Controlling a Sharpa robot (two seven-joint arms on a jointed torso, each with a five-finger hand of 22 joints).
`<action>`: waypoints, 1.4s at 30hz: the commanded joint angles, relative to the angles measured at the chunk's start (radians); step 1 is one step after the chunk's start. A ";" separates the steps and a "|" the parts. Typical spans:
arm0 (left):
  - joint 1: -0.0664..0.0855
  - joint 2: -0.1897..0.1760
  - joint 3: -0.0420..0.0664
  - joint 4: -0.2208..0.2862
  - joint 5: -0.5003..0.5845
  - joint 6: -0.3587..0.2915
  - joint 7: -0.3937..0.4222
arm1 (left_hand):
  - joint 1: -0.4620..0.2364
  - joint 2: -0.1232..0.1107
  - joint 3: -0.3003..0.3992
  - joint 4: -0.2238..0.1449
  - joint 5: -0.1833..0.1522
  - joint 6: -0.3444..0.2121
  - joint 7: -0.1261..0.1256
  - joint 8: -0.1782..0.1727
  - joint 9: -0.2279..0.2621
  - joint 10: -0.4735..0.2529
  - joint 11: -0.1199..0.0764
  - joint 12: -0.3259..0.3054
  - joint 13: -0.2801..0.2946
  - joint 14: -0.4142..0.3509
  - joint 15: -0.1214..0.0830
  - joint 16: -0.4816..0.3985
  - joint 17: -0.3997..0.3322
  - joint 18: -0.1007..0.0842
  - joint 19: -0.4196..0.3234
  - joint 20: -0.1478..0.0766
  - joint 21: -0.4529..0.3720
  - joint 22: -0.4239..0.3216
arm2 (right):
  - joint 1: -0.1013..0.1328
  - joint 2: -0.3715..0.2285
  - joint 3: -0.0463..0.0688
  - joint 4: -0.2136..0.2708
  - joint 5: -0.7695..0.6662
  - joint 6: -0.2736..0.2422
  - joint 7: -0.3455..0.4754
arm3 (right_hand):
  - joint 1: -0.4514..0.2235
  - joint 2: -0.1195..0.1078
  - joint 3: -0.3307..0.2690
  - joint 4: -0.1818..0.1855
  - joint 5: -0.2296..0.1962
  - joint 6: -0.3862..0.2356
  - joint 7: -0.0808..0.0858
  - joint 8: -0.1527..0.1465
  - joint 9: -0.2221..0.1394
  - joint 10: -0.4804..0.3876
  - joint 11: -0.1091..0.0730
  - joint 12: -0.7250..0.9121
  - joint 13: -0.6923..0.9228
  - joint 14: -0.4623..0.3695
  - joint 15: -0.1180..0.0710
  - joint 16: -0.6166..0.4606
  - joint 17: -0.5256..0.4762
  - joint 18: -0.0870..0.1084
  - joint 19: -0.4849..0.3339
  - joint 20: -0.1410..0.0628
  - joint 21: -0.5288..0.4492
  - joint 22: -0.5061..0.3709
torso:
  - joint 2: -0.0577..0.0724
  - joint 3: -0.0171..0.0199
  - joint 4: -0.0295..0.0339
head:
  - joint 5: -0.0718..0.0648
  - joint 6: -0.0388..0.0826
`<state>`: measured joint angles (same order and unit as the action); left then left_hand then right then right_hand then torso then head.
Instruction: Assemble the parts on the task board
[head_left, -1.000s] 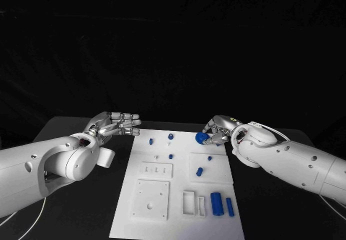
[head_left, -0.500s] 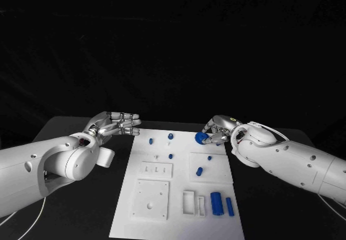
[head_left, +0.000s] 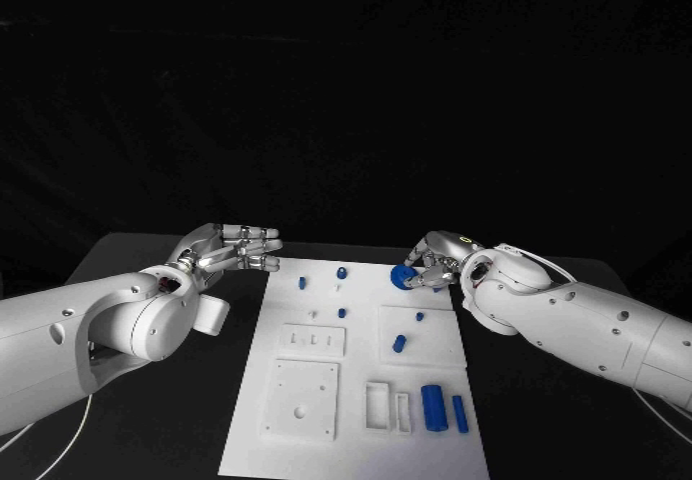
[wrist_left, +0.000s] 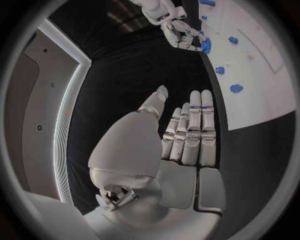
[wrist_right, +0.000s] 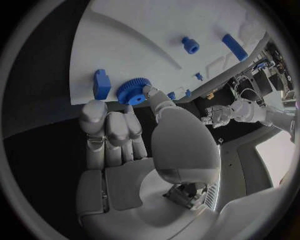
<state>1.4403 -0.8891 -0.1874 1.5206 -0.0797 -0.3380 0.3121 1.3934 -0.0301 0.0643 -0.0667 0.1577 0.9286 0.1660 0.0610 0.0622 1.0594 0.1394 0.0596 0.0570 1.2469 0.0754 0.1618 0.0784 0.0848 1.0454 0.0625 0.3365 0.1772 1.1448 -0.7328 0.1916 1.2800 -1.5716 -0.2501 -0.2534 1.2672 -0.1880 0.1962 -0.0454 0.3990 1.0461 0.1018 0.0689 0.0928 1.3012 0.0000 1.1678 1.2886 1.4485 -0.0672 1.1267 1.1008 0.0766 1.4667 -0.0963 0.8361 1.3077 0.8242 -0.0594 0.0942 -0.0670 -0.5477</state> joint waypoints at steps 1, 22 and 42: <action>0.002 0.002 0.001 0.001 -0.004 0.017 0.006 | -0.002 0.009 0.000 -0.006 -0.006 -0.006 -0.001 0.000 -0.001 -0.006 -0.001 0.000 0.002 0.002 0.007 0.003 -0.001 -0.003 -0.003 0.003 0.003 -0.001 | -0.001 0.004 0.000 -0.003 -0.009 0.002 -0.006 | -0.002 -0.004 -0.005 0.006 -0.007 0.000 0.001 -0.005 -0.001 0.005 0.002 0.001 0.000 0.005 -0.001 0.003 0.001 0.011 0.050 0.007 0.004 0.102 | 0.000 0.0007 -0.0001 | 0.000 -0.002; 0.002 0.000 0.001 0.003 -0.006 0.018 0.003 | -0.002 0.009 0.000 -0.006 -0.006 -0.006 -0.001 0.000 -0.001 -0.006 -0.001 0.000 0.002 0.002 0.007 0.003 -0.001 -0.003 -0.003 0.003 0.003 -0.001 | -0.004 0.024 0.000 -0.025 -0.061 0.019 -0.007 | 0.012 -0.003 0.012 -0.006 -0.022 0.008 0.000 -0.006 -0.001 0.008 0.001 0.005 0.004 0.006 -0.001 0.006 0.009 0.009 0.048 0.006 0.015 0.103 | 0.000 0.0013 -0.0011 | 0.003 -0.010; 0.002 0.002 0.001 0.001 -0.006 0.020 0.002 | -0.002 0.010 -0.001 -0.005 -0.006 -0.006 -0.001 0.000 -0.001 -0.006 0.000 0.000 0.002 0.002 0.007 0.003 -0.001 -0.003 -0.003 0.003 0.005 -0.003 | -0.019 0.028 -0.004 0.007 -0.146 0.012 -0.035 | -0.007 -0.005 0.089 -0.047 0.000 0.067 -0.013 -0.006 -0.003 0.022 -0.009 0.021 0.020 0.007 -0.008 0.007 0.016 0.002 0.047 0.000 0.027 0.105 | 0.000 0.0000 -0.0012 | 0.002 -0.017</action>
<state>1.4403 -0.8890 -0.1875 1.5200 -0.0817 -0.3331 0.3095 1.3934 -0.0302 0.0643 -0.0667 0.1577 0.9286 0.1660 0.0610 0.0622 1.0594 0.1394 0.0596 0.0570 1.2469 0.0753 0.1619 0.0784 0.0847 1.0454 0.0625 0.3365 0.1751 1.1337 -0.7043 0.1935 1.2877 -1.6827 -0.2648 -0.2734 1.2699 -0.1912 0.2783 -0.0916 0.3950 1.1058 0.0893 0.0565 0.0892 1.3172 -0.0091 1.1851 1.3071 1.4513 -0.0699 1.1302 1.1155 0.0753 1.4667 -0.0963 0.8579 1.3074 0.8241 -0.0591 0.0938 -0.0645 -0.5645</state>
